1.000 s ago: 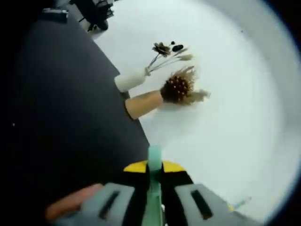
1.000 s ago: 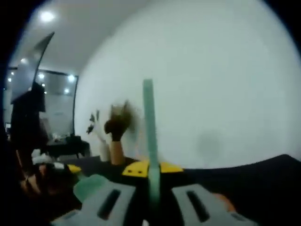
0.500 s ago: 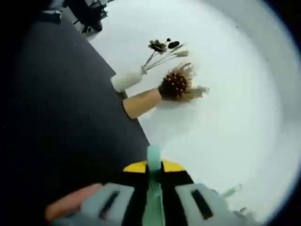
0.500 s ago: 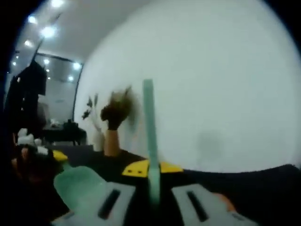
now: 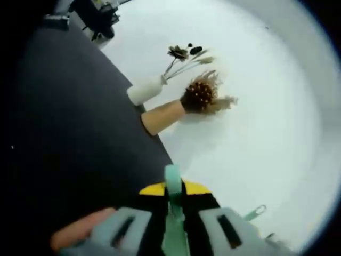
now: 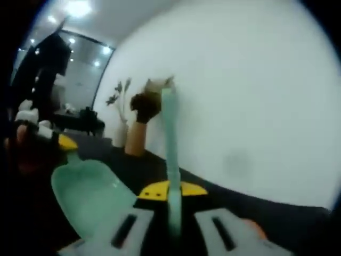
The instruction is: Pick up the broom and sweep the trash on the tabletop into the dustpan.
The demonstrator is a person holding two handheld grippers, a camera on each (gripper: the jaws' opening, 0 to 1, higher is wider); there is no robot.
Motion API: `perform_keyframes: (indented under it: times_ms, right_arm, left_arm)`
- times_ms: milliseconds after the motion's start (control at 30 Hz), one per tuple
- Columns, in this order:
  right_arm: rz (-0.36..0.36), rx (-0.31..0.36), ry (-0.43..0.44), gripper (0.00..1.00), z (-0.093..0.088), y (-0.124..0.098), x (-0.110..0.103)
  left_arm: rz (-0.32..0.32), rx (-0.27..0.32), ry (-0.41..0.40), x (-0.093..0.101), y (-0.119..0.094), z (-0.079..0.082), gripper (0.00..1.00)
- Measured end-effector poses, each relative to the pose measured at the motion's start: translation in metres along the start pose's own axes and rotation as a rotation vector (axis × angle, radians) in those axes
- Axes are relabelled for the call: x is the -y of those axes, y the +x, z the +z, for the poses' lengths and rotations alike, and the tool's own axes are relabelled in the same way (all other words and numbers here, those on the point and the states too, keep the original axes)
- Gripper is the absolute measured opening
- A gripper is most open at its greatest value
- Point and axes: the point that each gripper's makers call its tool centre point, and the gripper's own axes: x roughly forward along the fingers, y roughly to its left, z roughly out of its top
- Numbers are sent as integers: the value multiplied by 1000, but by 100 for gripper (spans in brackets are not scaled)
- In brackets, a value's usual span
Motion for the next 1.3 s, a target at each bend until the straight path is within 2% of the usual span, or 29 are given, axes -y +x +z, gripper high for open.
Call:
perform_keyframes:
  times_ms: [300, 400, 500, 533, 567, 633, 733, 800, 867, 933, 1000, 1167, 1267, 1300]
  right_arm:
    - [44, 31, 22, 5, 12, -1, -16]
    - [34, 74, 49, 5, 24, -5, -11]
    - [-11, 84, 11, 5, 26, -7, -1]
    - [-37, 80, -10, 5, 24, -7, 4]
    - [-31, 77, -6, 5, 22, -5, 3]
    - [-45, 35, -17, 5, 11, -1, 5]
    - [-14, -5, -57, 5, -3, 4, -5]
    - [13, -18, -72, 5, -6, 6, -15]
    - [37, -14, -79, 5, -1, 6, -23]
    - [87, 23, -57, 5, 9, 4, -36]
    - [104, 46, -44, 5, 21, 1, -44]
    - [87, 99, -82, 5, 42, -6, -49]
    - [56, 107, -119, 5, 44, -6, -46]
    - [43, 89, -129, 5, 41, -4, -43]
  left_arm:
    - [-6, -6, -23, -1, 1, 0, 11]
    - [-6, -7, -21, -1, 1, 0, 11]
    - [-3, -9, -29, -3, 1, 0, 11]
    - [-3, -9, -32, -3, 1, 0, 11]
    - [-3, -8, -31, -3, 2, 0, 11]
    - [-4, -8, -28, -3, 2, 0, 11]
    - [-5, -7, -27, -2, 1, 0, 11]
    - [-4, -7, -28, -3, 1, 0, 11]
    - [-4, -8, -33, -3, 1, 0, 11]
    - [-4, -8, -37, -3, 1, 0, 11]
    - [-6, -10, -41, -3, 0, 0, 11]
    - [-6, -11, -46, -3, -1, 0, 11]
    - [-7, -11, -48, -3, -1, 1, 11]
    - [-6, -10, -47, -3, -1, 1, 11]
